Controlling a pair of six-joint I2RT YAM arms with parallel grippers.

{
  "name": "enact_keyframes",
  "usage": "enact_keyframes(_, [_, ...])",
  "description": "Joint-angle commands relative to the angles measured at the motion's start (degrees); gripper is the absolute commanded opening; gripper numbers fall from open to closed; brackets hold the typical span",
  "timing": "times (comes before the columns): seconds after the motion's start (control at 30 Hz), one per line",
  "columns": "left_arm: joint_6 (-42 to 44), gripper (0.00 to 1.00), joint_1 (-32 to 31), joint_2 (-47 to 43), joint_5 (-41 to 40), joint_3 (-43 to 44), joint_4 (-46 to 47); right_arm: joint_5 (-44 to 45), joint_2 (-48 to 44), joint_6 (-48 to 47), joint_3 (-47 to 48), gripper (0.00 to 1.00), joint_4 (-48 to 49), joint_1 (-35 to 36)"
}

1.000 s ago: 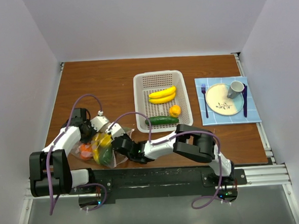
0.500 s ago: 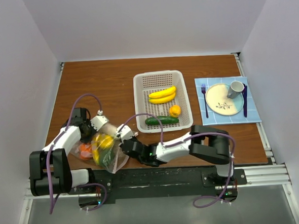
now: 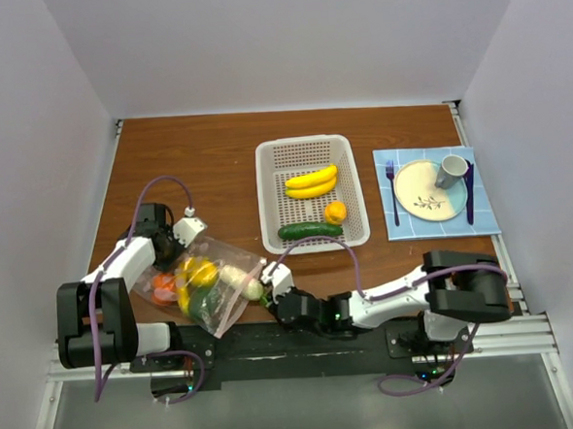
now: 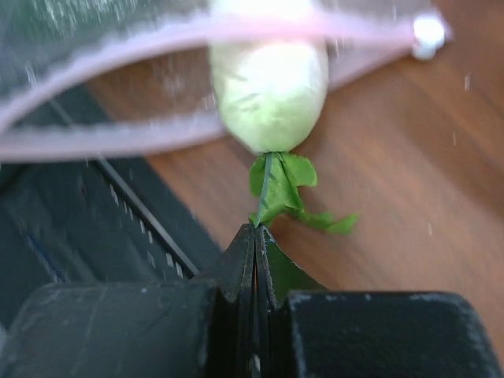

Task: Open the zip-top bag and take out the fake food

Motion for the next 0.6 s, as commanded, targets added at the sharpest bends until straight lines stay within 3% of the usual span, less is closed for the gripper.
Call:
enact_keyframes(0.0, [-1.73, 0.00, -0.13, 1.60, 1.50, 0.46, -0.88, 1.92, -9.77, 5.40, -4.60, 0.00, -6.52, 1.22])
enact_keyframes(0.23, [-2.52, 0.00, -0.13, 1.69, 1.67, 0.72, -1.23, 7.20, -19.37, 1.64, -4.79, 0.00, -17.70, 1.31])
enact_keyframes(0.27, [-2.61, 0.00, -0.13, 1.69, 1.67, 0.72, -1.23, 7.29, -19.28, 0.67, -4.09, 0.20, -18.23, 1.22])
enact_keyframes(0.33, [-2.61, 0.00, -0.13, 1.69, 1.76, 0.81, -1.58, 6.25, -17.97, -2.66, -2.24, 0.47, -19.81, 1.22])
enact_keyframes(0.37, [-2.61, 0.00, -0.13, 1.60, 1.76, 0.90, -1.76, 5.54, -17.27, -4.16, -0.23, 0.67, -19.82, 1.22])
enact_keyframes(0.43, [-2.61, 0.00, -0.13, 1.51, 1.67, 0.99, -1.85, 4.75, -14.02, -7.77, 3.98, 0.78, -21.39, 1.22])
enact_keyframes(0.47, [-2.69, 0.00, -0.13, 1.34, 1.76, 0.99, -1.94, 4.83, -12.79, -8.82, 5.05, 0.88, -22.10, 1.22])
enact_keyframes(0.57, [-2.69, 0.00, -0.12, 1.25, 1.94, 0.99, -2.11, 5.62, -8.83, -12.69, 8.39, 0.97, -20.88, 1.22])
